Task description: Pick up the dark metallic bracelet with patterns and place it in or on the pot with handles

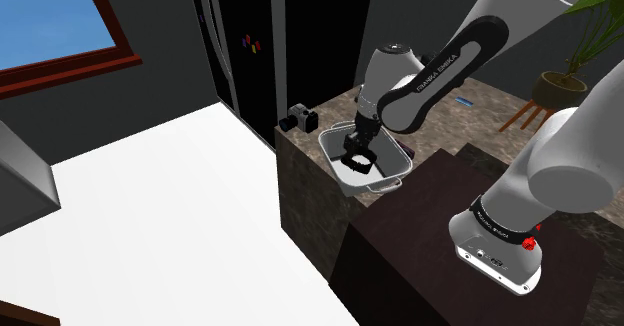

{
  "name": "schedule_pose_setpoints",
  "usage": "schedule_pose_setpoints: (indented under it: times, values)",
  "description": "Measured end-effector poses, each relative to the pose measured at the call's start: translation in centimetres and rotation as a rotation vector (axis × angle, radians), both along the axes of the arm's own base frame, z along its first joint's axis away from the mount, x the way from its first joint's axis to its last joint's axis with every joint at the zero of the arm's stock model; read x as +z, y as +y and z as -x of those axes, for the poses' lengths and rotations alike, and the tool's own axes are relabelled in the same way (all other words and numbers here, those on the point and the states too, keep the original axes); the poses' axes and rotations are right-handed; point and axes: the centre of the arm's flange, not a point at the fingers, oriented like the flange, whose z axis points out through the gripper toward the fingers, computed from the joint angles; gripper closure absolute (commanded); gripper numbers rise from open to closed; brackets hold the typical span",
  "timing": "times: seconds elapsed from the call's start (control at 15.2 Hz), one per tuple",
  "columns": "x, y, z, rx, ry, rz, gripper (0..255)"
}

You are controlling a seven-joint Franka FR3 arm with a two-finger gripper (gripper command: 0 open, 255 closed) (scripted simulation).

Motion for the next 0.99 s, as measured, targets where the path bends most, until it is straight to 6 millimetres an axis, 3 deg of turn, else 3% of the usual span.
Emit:
schedule_pose_setpoints:
  times: [0.26,0.59,0.99]
  values:
    - [0.0,0.0,0.0,0.0,0.0,0.0,0]
    - [4.4,0.1,0.0,0.0,-0.002,0.0,0]
    - [5.0,0.0,0.3,0.0,0.0,0.0,0]
